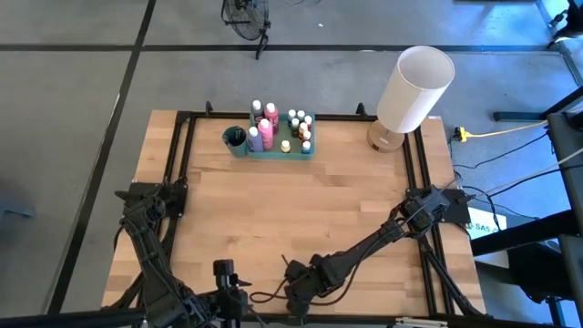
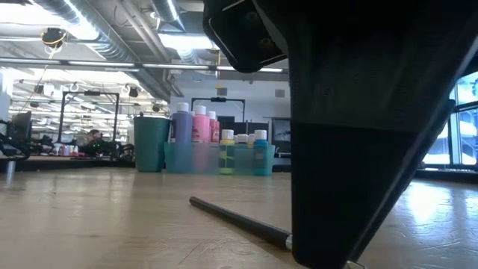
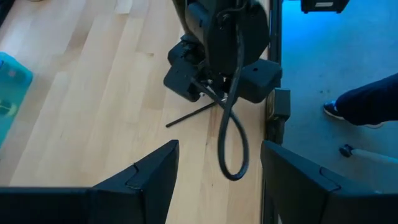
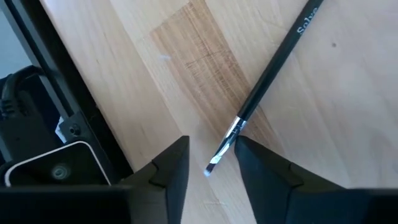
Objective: Pick & Place Paint Supplies
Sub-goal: Put the silver paintbrush into the green cup
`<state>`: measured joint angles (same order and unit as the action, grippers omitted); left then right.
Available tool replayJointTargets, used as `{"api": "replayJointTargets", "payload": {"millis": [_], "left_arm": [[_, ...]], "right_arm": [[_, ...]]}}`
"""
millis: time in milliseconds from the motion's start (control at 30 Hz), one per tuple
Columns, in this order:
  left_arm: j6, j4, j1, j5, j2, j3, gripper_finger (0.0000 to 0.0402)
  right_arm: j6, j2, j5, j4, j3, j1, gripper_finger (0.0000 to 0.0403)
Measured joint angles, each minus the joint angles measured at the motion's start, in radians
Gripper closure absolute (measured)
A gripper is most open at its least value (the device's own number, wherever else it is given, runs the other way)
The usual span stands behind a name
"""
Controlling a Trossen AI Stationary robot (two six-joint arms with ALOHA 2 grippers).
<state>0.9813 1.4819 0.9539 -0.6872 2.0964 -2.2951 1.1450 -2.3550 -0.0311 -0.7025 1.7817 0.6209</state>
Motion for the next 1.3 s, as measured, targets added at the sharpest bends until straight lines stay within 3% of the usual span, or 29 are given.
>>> {"api": "replayJointTargets", "payload": {"millis": [300,1300], "left_arm": [[0.0,-0.021,0.001,0.0,0.0,0.0,0.0178],[0.001,-0.036,0.007,0.0,0.0,0.0,0.0178]], "right_arm": [[-0.003,0.0,-0.033,-0.016,0.0,-0.003,0.0307],[0.006,0.0,-0.092,-0.036,0.0,0.003,0.0311]]}}
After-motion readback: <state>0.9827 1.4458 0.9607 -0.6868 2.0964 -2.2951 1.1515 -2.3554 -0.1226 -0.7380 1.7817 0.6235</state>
